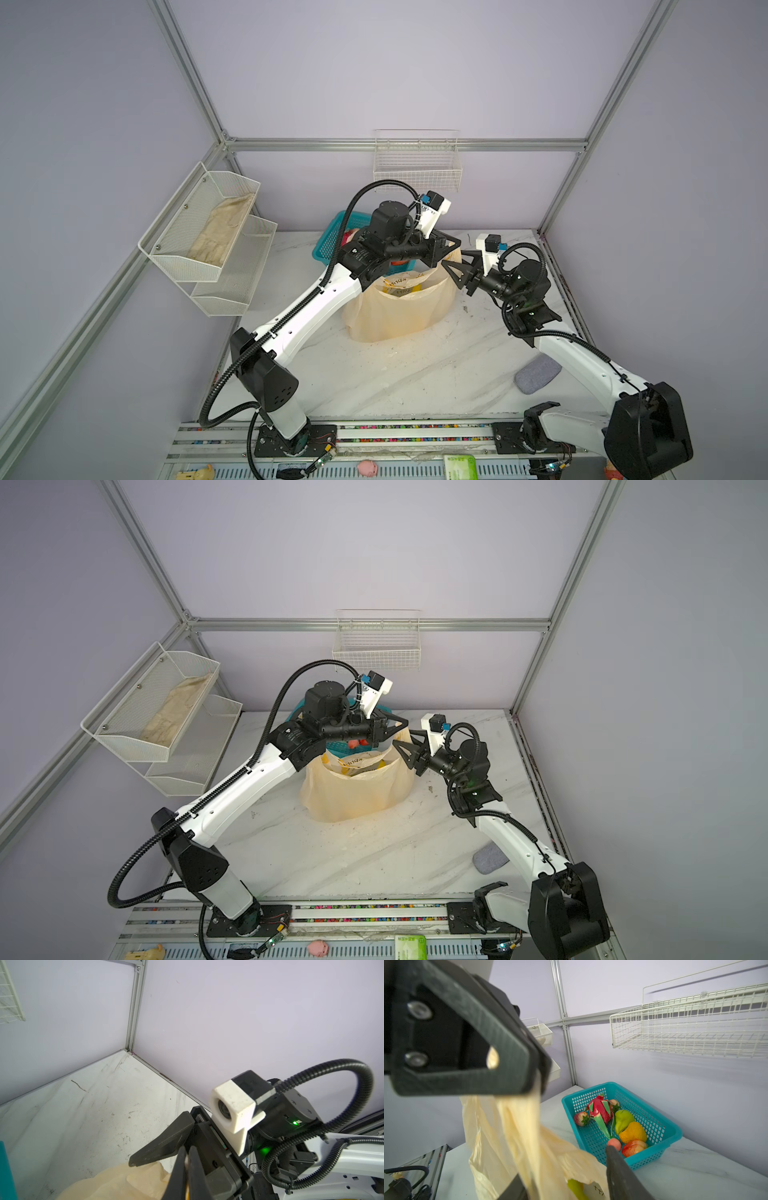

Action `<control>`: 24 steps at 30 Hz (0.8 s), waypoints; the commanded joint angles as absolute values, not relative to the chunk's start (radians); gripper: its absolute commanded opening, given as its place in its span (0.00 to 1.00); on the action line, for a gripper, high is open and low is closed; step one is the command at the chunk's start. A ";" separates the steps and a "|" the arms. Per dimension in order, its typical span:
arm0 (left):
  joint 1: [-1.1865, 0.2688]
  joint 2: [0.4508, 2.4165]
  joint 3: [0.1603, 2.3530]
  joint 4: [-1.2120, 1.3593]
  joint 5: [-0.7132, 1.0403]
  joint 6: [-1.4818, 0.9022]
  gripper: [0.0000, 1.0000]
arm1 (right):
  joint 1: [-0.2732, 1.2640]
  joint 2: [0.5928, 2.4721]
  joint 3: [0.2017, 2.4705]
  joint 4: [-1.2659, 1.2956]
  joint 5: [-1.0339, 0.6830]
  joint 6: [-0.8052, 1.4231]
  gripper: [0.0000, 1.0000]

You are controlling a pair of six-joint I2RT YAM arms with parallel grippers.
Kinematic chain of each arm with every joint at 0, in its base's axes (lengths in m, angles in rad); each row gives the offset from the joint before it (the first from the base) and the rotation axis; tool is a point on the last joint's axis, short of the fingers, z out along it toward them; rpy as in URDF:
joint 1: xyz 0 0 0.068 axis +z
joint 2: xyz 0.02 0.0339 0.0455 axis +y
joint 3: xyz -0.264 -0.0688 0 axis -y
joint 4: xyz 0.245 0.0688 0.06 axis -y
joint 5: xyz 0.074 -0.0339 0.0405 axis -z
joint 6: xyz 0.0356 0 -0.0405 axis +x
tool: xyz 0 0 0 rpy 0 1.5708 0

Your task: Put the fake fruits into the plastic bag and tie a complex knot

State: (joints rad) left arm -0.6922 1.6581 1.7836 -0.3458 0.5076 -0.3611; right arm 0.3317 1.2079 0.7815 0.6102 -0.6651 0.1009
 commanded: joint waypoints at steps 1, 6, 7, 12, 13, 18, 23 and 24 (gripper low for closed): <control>-0.671 1.579 1.701 -0.203 0.573 -0.468 0.00 | 0.330 1.225 0.747 0.630 -0.597 0.120 0.43; -0.651 1.545 1.624 -0.143 0.583 -0.532 0.00 | 0.345 1.220 0.675 0.661 -0.552 0.130 0.39; -0.648 1.541 1.615 -0.136 0.584 -0.540 0.00 | 0.348 1.221 0.677 0.652 -0.560 0.121 0.39; -0.638 1.528 1.592 -0.129 0.591 -0.552 0.00 | 0.349 1.212 0.694 0.709 -0.701 0.104 0.64; -0.637 1.524 1.590 -0.128 0.591 -0.554 0.00 | 0.348 1.214 0.702 0.714 -0.721 0.098 0.69; -0.629 1.500 1.570 -0.117 0.598 -0.569 0.00 | 0.350 1.264 0.756 0.786 -0.781 0.111 0.81; -0.627 1.475 1.528 -0.062 0.589 -0.634 0.00 | 0.437 1.318 0.764 0.919 -0.639 0.168 0.83; -0.627 1.469 1.516 -0.043 0.588 -0.655 0.00 | 0.471 1.321 0.774 0.898 -0.571 0.137 0.82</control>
